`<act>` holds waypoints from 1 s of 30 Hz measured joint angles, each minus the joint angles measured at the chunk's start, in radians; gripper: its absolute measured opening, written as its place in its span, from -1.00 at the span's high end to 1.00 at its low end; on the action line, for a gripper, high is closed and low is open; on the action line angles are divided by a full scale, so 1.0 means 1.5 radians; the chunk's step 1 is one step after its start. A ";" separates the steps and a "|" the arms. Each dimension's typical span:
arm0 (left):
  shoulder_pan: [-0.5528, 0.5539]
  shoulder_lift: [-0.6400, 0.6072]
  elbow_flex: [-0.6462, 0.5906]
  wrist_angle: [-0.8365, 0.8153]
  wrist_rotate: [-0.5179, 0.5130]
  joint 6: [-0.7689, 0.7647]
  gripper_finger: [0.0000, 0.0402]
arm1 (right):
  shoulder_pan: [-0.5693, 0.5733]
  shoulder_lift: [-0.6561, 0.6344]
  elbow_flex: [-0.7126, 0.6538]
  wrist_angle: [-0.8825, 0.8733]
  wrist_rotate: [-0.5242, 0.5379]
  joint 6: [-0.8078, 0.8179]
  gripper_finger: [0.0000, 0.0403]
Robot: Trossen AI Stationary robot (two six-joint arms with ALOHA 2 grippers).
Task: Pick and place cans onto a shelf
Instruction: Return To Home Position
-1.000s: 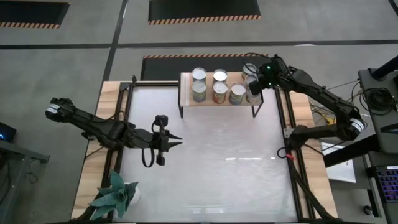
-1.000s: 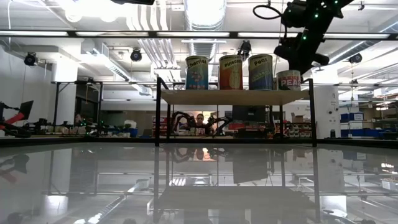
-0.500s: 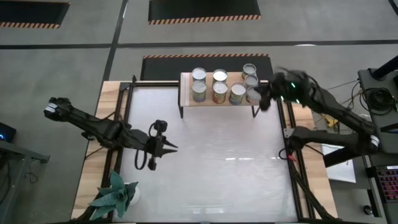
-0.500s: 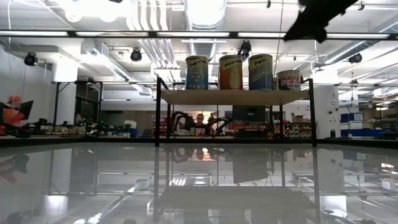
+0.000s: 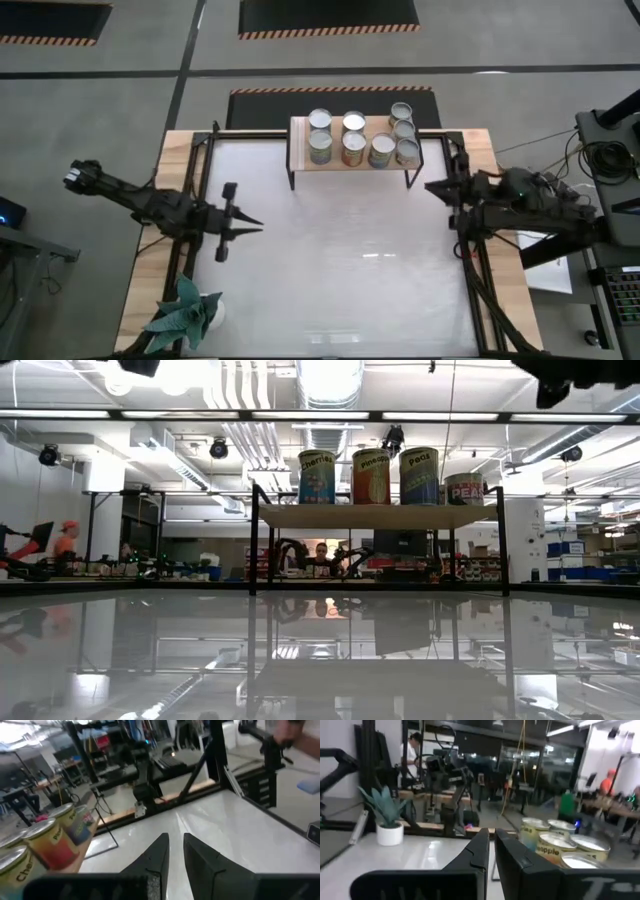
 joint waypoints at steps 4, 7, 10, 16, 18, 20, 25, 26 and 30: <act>0.000 -0.080 -0.076 0.057 -0.002 -0.001 0.80 | 0.005 -0.045 -0.090 0.044 -0.004 -0.039 0.91; 0.001 -0.134 -0.129 0.088 -0.002 -0.001 0.80 | 0.005 -0.075 -0.142 0.095 -0.004 -0.084 0.91; 0.001 -0.188 -0.173 0.096 -0.012 -0.001 0.80 | 0.005 -0.098 -0.176 0.148 -0.004 -0.101 0.91; 0.001 -0.288 -0.239 0.100 -0.066 -0.037 0.80 | 0.005 -0.123 -0.229 0.197 -0.004 -0.074 0.91; 0.001 -0.316 -0.255 0.100 -0.066 -0.044 0.80 | 0.005 -0.124 -0.254 0.214 -0.004 -0.069 0.91; 0.001 -0.340 -0.268 0.098 -0.066 -0.045 0.80 | 0.005 -0.123 -0.283 0.231 -0.004 -0.073 0.91; 0.001 -0.382 -0.303 0.098 -0.066 -0.046 0.80 | 0.006 -0.112 -0.282 0.209 -0.010 -0.096 0.91; 0.001 -0.387 -0.311 0.098 -0.066 -0.049 0.80 | 0.006 -0.111 -0.282 0.209 -0.017 -0.102 0.91; 0.001 -0.407 -0.353 0.120 -0.066 -0.053 0.80 | 0.006 -0.109 -0.283 0.206 -0.040 -0.116 0.91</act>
